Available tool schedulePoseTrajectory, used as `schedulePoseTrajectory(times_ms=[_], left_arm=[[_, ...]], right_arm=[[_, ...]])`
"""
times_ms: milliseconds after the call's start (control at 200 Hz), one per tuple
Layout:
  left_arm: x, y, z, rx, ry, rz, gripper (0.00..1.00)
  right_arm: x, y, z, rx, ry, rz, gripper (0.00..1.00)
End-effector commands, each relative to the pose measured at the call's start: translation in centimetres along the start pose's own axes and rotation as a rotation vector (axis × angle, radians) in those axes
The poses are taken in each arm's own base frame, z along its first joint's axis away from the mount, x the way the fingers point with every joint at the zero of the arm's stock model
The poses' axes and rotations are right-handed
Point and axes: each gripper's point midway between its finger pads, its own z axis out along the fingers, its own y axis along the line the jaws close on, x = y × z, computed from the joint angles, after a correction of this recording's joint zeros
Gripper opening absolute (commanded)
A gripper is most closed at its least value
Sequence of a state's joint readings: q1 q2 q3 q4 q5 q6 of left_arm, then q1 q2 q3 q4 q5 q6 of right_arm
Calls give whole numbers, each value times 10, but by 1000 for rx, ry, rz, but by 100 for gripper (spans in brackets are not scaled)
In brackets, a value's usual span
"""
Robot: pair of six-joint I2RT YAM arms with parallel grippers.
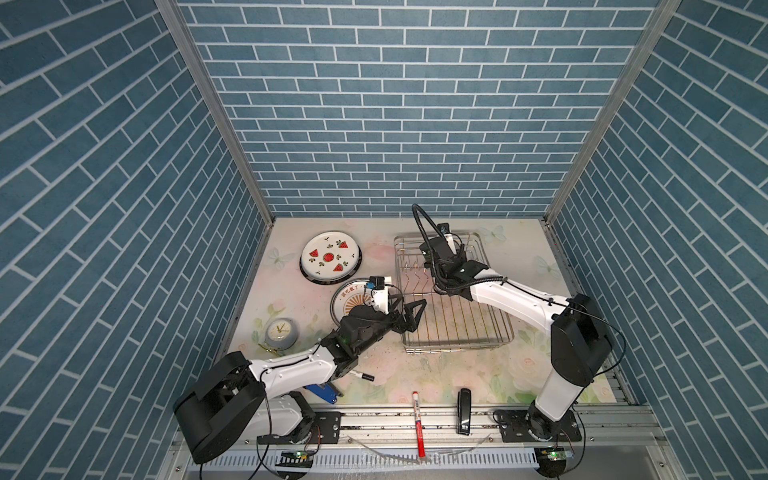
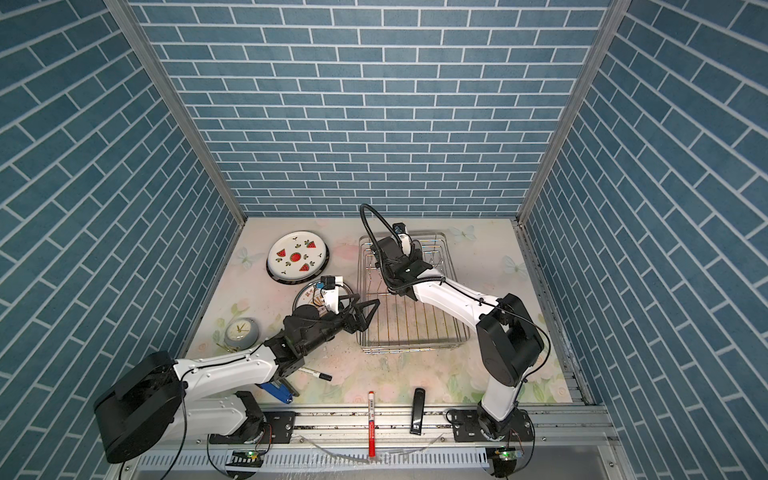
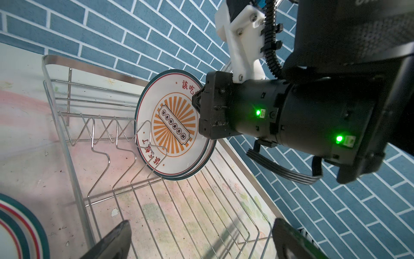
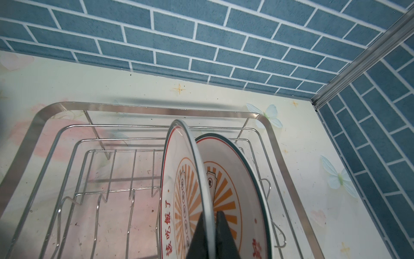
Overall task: Unload the plates from the dish rack
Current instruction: 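Grip and lift the next sunburst plate out of the rack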
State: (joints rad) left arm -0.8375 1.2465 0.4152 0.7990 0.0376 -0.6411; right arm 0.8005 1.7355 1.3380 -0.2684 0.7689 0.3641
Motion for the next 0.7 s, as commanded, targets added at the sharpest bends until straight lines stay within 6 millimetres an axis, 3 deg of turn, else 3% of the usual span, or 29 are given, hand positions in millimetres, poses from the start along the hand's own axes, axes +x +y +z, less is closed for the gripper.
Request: schedulePoseTrajectory(times_ms=[0, 395, 695], left_arm=[[-7, -3, -7, 5, -36, 4, 100], [-13, -4, -13, 11, -69, 2, 100], [-19, -11, -18, 56, -110, -6, 100]], right_arm=[[-41, -20, -27, 29, -111, 64, 1], [-56, -44, -68, 2, -227, 96, 0], [-57, -47, -98, -208, -337, 158, 0]])
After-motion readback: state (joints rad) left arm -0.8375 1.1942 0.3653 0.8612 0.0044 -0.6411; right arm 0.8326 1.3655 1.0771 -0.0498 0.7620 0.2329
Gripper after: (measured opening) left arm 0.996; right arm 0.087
